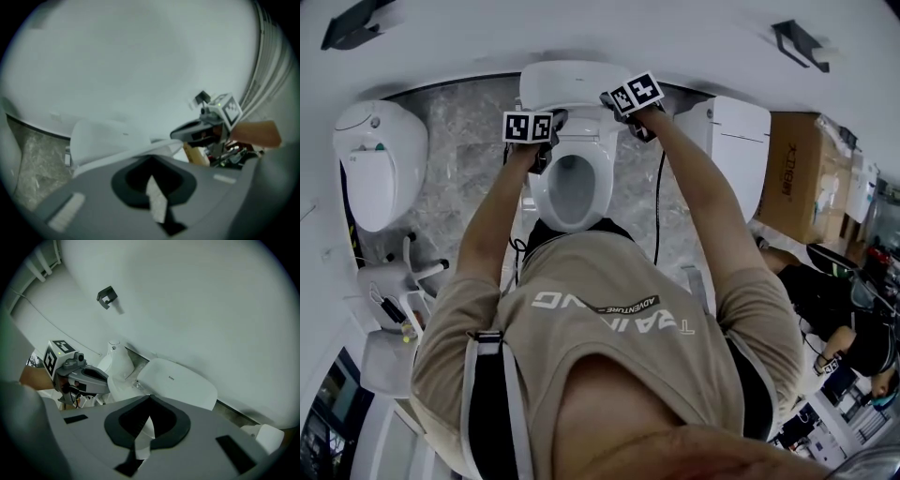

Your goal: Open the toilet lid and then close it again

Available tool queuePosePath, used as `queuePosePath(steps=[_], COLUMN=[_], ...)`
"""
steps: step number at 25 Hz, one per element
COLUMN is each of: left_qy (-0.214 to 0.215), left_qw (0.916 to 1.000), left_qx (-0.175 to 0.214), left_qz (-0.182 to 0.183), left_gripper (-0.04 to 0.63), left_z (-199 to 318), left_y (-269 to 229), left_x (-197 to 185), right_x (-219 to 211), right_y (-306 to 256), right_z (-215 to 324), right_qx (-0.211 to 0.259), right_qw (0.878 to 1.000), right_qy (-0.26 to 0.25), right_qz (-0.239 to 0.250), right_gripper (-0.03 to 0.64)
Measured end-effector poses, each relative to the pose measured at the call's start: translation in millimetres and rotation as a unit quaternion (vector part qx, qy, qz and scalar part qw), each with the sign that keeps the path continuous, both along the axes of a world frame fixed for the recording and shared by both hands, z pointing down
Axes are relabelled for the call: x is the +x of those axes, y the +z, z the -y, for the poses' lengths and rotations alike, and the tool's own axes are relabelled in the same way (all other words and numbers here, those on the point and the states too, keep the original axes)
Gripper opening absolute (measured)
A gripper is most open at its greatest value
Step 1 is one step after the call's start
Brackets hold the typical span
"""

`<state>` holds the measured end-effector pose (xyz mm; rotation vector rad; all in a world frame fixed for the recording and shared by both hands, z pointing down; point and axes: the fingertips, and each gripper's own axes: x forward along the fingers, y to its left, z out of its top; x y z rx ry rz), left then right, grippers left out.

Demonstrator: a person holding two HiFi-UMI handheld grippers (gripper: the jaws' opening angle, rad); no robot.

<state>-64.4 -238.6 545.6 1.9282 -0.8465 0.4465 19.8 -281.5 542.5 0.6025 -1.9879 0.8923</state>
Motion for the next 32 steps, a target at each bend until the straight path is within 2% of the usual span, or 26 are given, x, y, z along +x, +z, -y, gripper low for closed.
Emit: queuePosePath(steps=[14,23,32], left_qy=[0.007,0.0,0.041], left_qw=[0.9997,0.9984,0.9964], left_qx=[-0.021,-0.054,-0.071], left_qz=[-0.008,-0.017,0.025], left_gripper=[0.005,0.005,0.005], left_z=[-80,-147,-213], left_y=[5,23,45], left_x=[-2,-2,-3], right_x=[-1,-2,3], right_y=[-5,10,29], right_z=[-83,-158,-223], right_qx=[-0.011,-0.027,-0.039], right_qw=[0.999,0.999,0.999], right_qy=[0.021,-0.003,-0.02], right_qz=[0.027,0.027,0.016], right_gripper=[0.012,0.012,0.014])
